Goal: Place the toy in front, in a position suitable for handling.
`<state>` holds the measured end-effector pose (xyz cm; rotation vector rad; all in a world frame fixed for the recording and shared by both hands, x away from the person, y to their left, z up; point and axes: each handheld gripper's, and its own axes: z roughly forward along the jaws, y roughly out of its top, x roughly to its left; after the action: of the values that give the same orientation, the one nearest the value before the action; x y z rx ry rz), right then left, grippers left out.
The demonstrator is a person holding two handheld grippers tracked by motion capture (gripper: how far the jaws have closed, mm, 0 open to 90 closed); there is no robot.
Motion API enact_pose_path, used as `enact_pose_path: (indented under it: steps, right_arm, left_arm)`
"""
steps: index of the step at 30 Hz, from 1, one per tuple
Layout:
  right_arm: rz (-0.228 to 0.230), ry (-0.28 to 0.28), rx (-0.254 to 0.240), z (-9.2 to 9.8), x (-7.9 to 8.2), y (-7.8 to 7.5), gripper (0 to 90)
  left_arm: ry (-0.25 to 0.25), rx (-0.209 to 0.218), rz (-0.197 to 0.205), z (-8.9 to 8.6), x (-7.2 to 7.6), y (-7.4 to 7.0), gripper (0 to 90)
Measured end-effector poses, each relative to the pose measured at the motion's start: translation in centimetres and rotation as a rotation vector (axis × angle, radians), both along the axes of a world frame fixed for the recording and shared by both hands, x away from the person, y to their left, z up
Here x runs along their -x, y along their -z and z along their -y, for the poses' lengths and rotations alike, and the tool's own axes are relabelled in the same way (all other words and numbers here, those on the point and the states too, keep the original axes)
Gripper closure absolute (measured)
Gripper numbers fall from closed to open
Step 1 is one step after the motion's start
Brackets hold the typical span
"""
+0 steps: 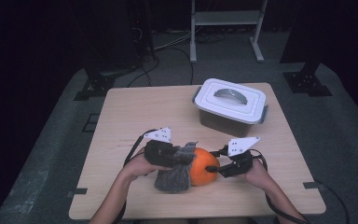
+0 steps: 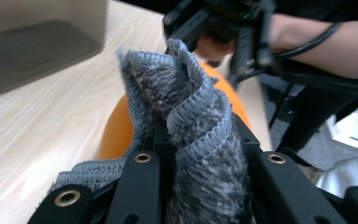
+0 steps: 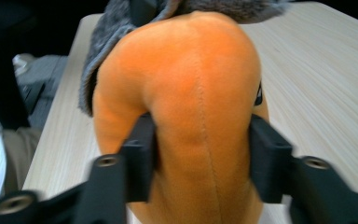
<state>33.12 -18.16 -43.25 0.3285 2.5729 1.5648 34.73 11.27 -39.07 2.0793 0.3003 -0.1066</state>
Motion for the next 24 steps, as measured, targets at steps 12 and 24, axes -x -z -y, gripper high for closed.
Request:
enact_pose_path:
  steps: [12,24]
  right_arm:
    - [0.026,0.037,0.061,-1.3,1.5,-2.7,36.7]
    - [0.094,-0.017,0.071,-0.6,1.7,-1.8,57.0]
  left_arm:
    - [0.03,-0.022,0.043,1.1,0.8,-1.2,70.3]
    - [0.038,-0.01,0.047,2.0,0.1,-1.5,70.1]
